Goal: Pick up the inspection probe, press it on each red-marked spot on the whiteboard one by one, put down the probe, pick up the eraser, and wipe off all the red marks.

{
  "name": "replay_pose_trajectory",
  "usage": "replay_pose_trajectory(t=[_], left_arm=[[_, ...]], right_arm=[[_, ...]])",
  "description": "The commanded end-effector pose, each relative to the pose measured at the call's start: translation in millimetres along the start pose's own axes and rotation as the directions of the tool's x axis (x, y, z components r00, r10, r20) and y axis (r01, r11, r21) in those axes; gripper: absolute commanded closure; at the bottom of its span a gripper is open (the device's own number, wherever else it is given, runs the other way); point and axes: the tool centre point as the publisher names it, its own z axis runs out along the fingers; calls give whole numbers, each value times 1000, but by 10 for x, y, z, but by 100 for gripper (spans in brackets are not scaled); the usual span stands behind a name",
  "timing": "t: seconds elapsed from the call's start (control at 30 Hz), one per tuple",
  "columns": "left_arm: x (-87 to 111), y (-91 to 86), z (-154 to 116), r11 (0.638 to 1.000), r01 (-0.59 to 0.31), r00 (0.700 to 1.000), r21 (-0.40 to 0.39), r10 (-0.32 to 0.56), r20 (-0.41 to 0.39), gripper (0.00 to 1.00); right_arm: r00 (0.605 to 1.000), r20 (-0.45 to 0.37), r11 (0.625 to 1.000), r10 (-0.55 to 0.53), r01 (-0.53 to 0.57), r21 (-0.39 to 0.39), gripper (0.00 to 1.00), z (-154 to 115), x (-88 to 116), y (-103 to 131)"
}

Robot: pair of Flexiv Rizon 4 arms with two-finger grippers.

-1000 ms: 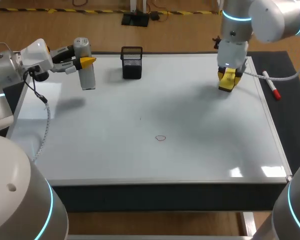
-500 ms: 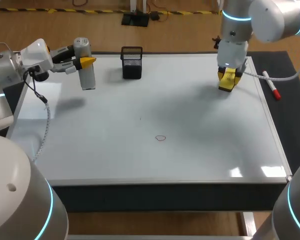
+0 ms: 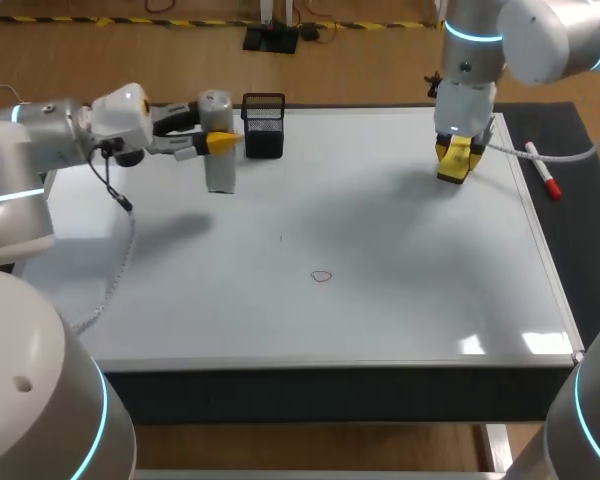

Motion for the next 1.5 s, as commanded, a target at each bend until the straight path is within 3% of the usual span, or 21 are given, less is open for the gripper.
replay_pose_trajectory(t=[0.03, 0.33, 0.63, 1.0, 1.07, 1.5], left_arm=[[99, -25, 190, 1000, -10, 999, 19, 11, -39, 100], [600, -28, 602, 997, 19, 982, 73, -4, -190, 100], [1087, 132, 932, 996, 54, 942, 67, -28, -336, 100], [1363, 252, 1093, 993, 90, 924, 79, -54, -380, 100], [1414, 281, 1125, 996, 72, 919, 46, -48, -391, 100], [1612, 469, 1202, 990, 134, 891, 39, -103, -443, 100]], right_arm=[[1000, -4, 1000, -1, 1, 1, 100, -7, -1, -6], [1000, -4, 1000, -1, 1, 1, 100, -7, -1, -6], [1000, -4, 1000, -1, 1, 1, 100, -7, -1, -6], [1000, -4, 1000, -1, 1, 1, 100, -7, -1, -6], [1000, -4, 1000, -1, 1, 1, 100, -7, -1, -6], [1000, -4, 1000, -1, 1, 1, 100, -7, -1, -6]])
